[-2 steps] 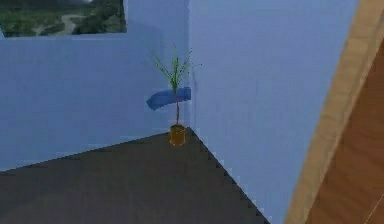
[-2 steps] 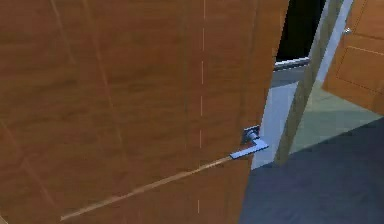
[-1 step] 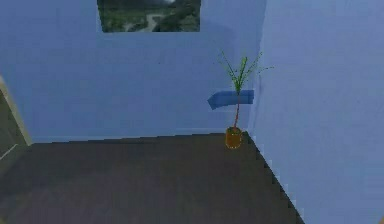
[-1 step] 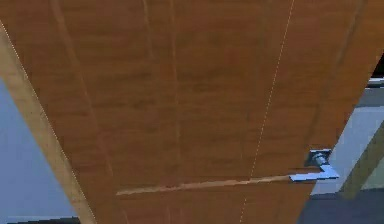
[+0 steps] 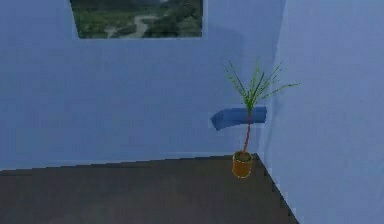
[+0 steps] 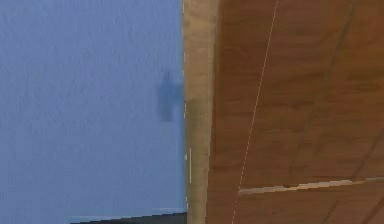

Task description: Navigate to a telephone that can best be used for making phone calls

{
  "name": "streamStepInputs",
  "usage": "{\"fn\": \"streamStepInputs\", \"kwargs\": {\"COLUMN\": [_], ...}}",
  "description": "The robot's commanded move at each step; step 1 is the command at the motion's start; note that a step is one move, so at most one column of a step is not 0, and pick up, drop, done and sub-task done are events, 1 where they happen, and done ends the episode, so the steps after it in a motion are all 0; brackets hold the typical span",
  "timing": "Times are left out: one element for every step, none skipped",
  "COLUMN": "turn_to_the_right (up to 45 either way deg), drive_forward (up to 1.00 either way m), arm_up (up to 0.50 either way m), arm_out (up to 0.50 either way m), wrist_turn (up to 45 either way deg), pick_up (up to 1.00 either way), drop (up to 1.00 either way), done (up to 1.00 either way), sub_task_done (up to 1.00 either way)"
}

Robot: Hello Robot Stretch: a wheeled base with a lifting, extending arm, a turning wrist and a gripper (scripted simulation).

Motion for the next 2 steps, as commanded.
{"fn": "streamStepInputs", "kwargs": {"turn_to_the_right": [-6.0, 0.0], "drive_forward": [0.00, 0.30], "arm_up": [0.00, 0.00], "arm_out": [0.00, 0.00], "wrist_turn": [0.0, 0.0], "pick_up": [0.00, 0.00], "drop": [0.00, 0.00], "done": [0.00, 0.00], "sub_task_done": [0.00, 0.00]}}
